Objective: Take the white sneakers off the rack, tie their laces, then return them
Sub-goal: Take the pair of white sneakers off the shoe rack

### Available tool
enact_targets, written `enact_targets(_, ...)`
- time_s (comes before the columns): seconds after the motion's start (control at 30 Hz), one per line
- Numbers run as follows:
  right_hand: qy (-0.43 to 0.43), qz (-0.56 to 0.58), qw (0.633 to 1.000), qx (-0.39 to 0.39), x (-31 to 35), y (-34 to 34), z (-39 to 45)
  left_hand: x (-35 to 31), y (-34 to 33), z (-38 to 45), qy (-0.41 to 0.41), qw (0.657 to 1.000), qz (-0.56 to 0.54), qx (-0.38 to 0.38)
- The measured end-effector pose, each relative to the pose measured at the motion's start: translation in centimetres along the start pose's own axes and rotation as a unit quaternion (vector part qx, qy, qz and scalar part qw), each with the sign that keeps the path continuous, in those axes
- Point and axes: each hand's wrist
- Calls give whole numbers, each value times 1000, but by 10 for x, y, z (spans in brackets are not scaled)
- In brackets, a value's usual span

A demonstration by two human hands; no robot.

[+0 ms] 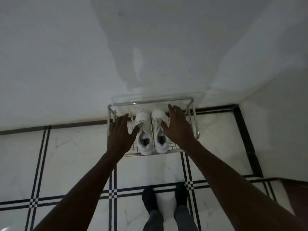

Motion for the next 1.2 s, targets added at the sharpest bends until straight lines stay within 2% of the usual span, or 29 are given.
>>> enact_targets(0.1, -54, 57, 997, 27, -37, -60, 3, 31, -57, 10, 60, 998, -21, 18)
enact_targets(0.2, -153, 114, 978, 82, -70, -113, 6, 67, -109, 17, 111, 990, -65, 63)
enact_targets(0.33, -197, 142, 963, 113, -103, -167, 12, 96, -153, 29, 198, 964, -148, 102)
enact_targets(0.5, -255, 199, 938, 124, -117, -181, 22, 102, -174, 34, 257, 905, -306, 145)
enact_targets(0.63, -322, 274, 887, 187, -124, -173, 32, 97, -176, 41, 276, 877, -357, 162)
enact_targets(0.7, -314, 284, 884, 199, -124, -171, 35, 95, -176, 43, 285, 867, -376, 160)
enact_targets(0.87, -303, 332, 876, 173, -122, -167, 16, 95, -178, 23, 269, 862, -406, 141)
enact_targets(1.03, -246, 341, 901, 103, -123, -160, -45, 93, -185, -34, 245, 858, -436, 117)
enact_targets(1.2, -225, 377, 895, 81, -134, -167, -124, 90, -196, -116, 219, 857, -457, 94)
Point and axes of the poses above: each hand's wrist, its own z-axis towards the middle knuckle, its own y-axis out of the back of the hand, x = y × z
